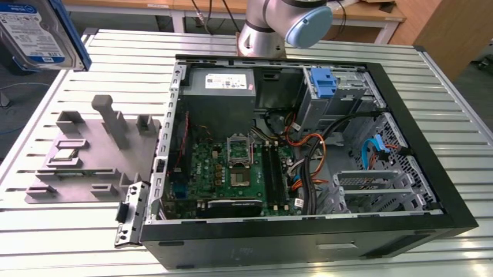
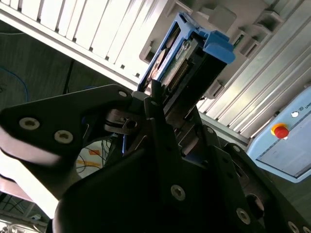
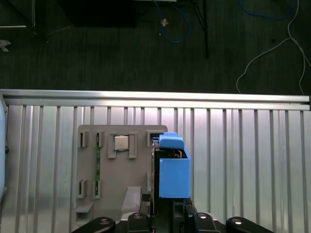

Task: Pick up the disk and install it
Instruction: 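Pick up the disk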

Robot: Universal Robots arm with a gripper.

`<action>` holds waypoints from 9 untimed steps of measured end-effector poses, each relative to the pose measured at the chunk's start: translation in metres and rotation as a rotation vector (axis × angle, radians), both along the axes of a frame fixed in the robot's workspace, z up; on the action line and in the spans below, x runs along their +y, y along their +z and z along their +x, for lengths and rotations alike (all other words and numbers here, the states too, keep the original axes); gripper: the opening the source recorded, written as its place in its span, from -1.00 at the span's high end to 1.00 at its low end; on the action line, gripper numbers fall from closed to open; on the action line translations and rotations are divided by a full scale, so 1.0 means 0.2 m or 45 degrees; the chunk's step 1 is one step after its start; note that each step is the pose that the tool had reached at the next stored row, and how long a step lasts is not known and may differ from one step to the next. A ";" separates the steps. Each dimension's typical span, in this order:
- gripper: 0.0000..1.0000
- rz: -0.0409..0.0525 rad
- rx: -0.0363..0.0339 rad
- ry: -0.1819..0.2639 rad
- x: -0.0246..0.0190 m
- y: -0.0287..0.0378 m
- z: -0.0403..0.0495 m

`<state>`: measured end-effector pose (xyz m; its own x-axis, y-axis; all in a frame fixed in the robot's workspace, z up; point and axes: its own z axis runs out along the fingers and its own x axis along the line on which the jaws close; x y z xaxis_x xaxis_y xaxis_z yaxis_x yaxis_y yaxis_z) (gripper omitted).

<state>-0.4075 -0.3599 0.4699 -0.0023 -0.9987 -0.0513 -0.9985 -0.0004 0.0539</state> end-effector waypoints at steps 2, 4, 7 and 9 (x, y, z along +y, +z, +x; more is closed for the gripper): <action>0.30 0.000 -0.0001 0.000 0.000 0.001 0.000; 0.30 0.000 -0.0001 0.000 0.000 0.001 0.000; 0.30 0.000 0.0000 0.000 0.000 0.002 0.000; 0.30 0.000 -0.0001 0.000 0.000 0.002 0.000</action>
<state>-0.4075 -0.3599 0.4702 -0.0023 -0.9987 -0.0513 -0.9986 -0.0005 0.0538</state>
